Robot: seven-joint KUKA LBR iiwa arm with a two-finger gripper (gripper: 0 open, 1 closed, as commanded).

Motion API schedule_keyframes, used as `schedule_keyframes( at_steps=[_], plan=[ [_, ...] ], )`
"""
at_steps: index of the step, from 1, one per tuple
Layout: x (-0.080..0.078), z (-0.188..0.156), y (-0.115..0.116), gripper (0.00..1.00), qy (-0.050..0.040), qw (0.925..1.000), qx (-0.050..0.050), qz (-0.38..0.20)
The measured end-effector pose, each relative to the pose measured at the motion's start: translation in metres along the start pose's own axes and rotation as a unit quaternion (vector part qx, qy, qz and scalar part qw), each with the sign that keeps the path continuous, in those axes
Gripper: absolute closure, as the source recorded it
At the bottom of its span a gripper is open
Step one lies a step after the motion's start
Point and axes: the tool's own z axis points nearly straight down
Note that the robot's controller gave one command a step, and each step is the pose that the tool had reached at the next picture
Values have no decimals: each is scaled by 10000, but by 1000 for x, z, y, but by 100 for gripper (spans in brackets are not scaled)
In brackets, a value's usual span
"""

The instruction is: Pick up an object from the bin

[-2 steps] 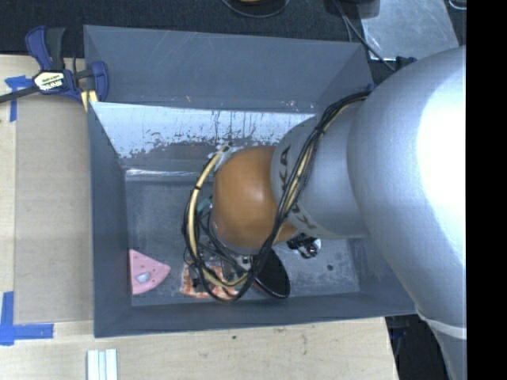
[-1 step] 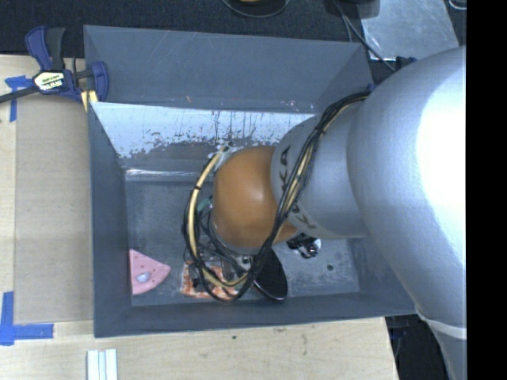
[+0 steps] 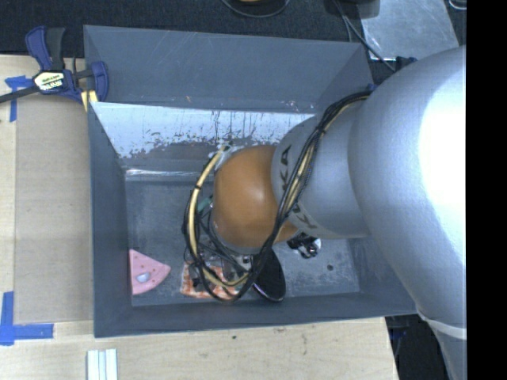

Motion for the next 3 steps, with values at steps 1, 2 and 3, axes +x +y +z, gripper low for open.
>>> schedule_keyframes(
  at_steps=[1, 2, 3],
  plan=[
    [0, -5, 0, 100, -1, 10000, 1, 0],
    [0, -9, 0, 100, -1, 10000, 2, 2],
    [0, -14, 0, 100, -1, 10000, 2, 3]
  ],
)
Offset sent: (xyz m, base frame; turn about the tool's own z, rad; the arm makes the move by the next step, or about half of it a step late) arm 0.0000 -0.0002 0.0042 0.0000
